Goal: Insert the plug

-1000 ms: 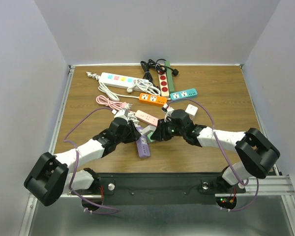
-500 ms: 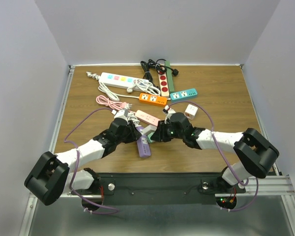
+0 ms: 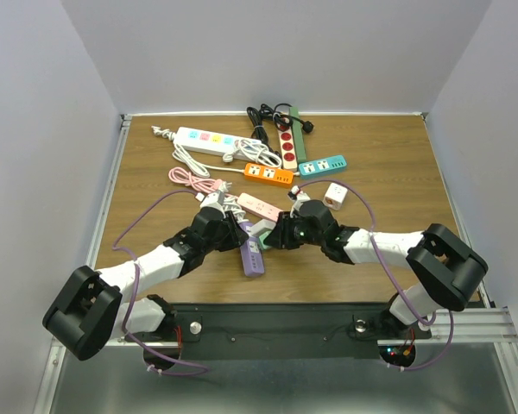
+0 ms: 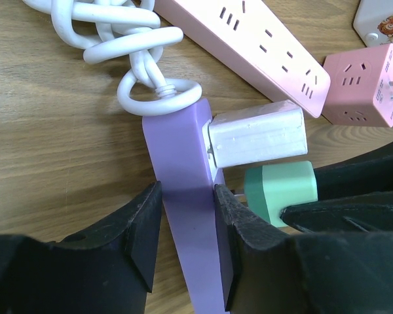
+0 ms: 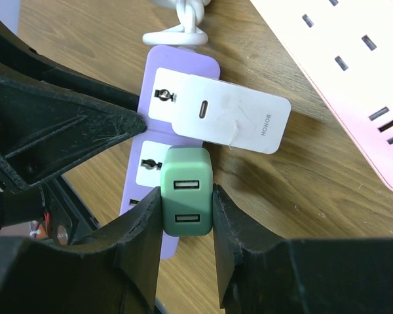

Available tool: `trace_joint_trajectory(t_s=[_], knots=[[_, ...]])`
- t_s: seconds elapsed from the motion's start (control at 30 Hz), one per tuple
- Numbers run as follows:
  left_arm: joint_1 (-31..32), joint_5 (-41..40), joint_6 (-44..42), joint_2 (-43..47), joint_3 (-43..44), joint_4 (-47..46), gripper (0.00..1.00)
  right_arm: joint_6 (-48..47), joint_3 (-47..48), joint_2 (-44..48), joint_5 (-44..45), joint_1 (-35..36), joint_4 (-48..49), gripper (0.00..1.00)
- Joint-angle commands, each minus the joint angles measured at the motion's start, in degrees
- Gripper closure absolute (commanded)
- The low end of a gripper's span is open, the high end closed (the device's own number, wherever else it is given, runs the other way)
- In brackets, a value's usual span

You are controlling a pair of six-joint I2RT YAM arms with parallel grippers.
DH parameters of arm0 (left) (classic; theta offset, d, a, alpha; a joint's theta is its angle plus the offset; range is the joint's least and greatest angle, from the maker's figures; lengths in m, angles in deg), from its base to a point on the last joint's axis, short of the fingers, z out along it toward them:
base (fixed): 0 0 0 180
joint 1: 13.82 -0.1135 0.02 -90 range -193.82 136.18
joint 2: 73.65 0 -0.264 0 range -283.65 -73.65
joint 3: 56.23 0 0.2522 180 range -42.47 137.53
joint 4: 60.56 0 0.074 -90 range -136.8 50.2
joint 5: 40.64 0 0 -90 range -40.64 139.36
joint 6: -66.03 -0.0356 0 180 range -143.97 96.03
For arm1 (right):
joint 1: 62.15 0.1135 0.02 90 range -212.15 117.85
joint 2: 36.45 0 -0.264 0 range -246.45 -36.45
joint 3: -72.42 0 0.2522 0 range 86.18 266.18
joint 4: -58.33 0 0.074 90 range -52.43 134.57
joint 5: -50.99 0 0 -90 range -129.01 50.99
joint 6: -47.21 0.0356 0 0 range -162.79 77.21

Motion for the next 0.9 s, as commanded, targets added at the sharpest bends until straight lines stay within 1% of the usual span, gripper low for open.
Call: trace_joint_trajectory(t_s=[0.0,0.33,0.63,0.87], knots=[[0.8,1.5,-0.9,-1.2,-2.9,5.3,0.89,0.9,-0.9,1.7,1.1,1.0,3.3,1.00],[0.7,1.4,-0.6,-0.4,-3.4,5.3,0.91,1.8,-1.6,2.0,-0.2,1.2,3.8,1.00],[0.8,1.5,-0.3,0.2,-3.9,5.4,0.94,2.4,-1.4,4.0,0.7,1.4,4.0,1.00],[0.8,1.4,-0.3,0.5,-3.8,5.5,0.95,2.0,-1.1,3.5,1.3,1.7,3.4,1.00]])
